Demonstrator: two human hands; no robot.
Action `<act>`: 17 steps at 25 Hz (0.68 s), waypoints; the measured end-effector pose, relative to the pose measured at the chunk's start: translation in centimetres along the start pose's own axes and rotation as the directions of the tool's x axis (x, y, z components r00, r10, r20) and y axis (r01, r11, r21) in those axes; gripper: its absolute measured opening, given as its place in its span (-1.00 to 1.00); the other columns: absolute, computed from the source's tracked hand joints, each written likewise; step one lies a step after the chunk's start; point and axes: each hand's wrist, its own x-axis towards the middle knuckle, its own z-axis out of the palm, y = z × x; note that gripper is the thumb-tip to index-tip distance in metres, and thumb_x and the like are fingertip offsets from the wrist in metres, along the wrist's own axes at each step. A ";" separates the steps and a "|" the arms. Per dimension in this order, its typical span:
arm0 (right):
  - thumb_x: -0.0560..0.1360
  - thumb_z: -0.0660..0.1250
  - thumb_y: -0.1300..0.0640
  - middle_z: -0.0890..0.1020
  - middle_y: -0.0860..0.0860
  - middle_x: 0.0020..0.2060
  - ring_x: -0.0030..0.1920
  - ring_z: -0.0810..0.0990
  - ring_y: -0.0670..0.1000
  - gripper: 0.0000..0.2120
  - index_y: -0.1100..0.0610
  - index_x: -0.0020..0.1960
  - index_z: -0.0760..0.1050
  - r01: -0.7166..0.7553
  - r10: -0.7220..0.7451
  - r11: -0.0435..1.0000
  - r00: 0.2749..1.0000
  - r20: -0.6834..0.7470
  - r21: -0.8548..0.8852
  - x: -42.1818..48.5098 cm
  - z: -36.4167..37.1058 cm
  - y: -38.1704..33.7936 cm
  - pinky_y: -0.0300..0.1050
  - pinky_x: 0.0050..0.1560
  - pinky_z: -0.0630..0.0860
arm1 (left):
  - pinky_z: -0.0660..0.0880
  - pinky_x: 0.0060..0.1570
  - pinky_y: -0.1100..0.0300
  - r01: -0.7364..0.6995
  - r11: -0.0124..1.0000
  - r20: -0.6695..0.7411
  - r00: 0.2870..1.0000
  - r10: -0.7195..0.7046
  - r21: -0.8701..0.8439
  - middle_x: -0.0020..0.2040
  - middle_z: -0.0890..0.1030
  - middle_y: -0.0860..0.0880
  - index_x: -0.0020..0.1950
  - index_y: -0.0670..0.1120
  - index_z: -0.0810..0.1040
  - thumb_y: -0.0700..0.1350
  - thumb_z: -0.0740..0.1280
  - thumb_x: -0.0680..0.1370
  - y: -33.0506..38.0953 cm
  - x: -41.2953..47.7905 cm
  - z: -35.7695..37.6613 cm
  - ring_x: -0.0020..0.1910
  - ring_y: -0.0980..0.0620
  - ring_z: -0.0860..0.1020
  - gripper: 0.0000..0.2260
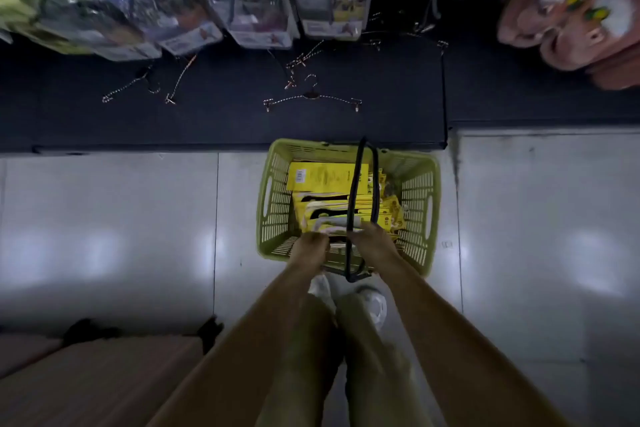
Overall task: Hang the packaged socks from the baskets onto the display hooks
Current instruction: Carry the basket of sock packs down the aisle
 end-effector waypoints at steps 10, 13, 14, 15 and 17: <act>0.53 0.26 0.15 0.58 0.04 -0.29 -0.21 0.58 0.09 -0.93 0.14 -0.09 0.48 0.056 0.004 0.966 0.973 -0.230 0.254 3.0 -5.2 4.7 -0.09 -0.24 0.49 | 0.49 -0.12 0.15 0.009 0.999 0.087 0.996 -0.004 -0.054 0.05 0.56 -0.17 0.30 -0.22 0.43 -0.11 0.19 0.59 2.7 8.4 7.4 -0.07 -0.09 0.57 -0.68; 0.50 0.27 0.22 0.61 0.03 -0.26 -0.23 0.60 0.03 -0.93 0.14 -0.04 0.52 0.033 0.106 0.869 0.962 -0.251 0.493 3.4 -7.1 5.3 -0.08 -0.13 0.55 | 0.42 0.15 0.02 0.018 0.996 0.086 0.996 -0.025 0.084 0.25 0.47 -0.19 0.37 -0.19 0.37 -0.03 0.23 0.58 3.0 10.8 9.8 0.22 -0.20 0.46 -0.59; 0.49 0.29 0.23 0.62 0.04 -0.28 -0.27 0.60 0.00 -0.94 0.15 -0.08 0.53 0.014 0.119 0.833 0.972 -0.203 0.553 3.1 -7.3 5.0 -0.16 -0.20 0.55 | 0.41 0.16 0.02 0.038 0.998 0.109 0.993 -0.043 0.049 0.21 0.47 -0.16 0.33 -0.19 0.39 0.00 0.25 0.56 3.0 11.0 10.1 0.20 -0.18 0.46 -0.59; 0.49 0.30 0.24 0.61 0.05 -0.31 -0.32 0.59 -0.02 -0.95 0.16 -0.12 0.53 -0.005 0.111 0.815 0.983 -0.148 0.580 2.9 -7.4 4.8 -0.21 -0.27 0.54 | 0.42 0.09 0.05 0.063 0.998 0.125 0.990 -0.061 -0.016 0.11 0.50 -0.14 0.26 -0.18 0.43 0.02 0.26 0.56 3.1 10.8 10.3 0.11 -0.15 0.49 -0.63; 0.49 0.32 0.24 0.60 0.07 -0.31 -0.33 0.59 -0.02 -0.97 0.18 -0.13 0.51 -0.048 0.090 0.841 0.995 -0.052 0.539 2.3 -7.6 3.6 -0.17 -0.21 0.56 | 0.38 -0.10 0.11 0.054 0.993 0.076 0.996 -0.046 -0.103 -0.16 0.51 -0.09 0.16 -0.16 0.49 -0.01 0.24 0.57 3.6 9.7 9.3 -0.16 -0.07 0.53 -0.73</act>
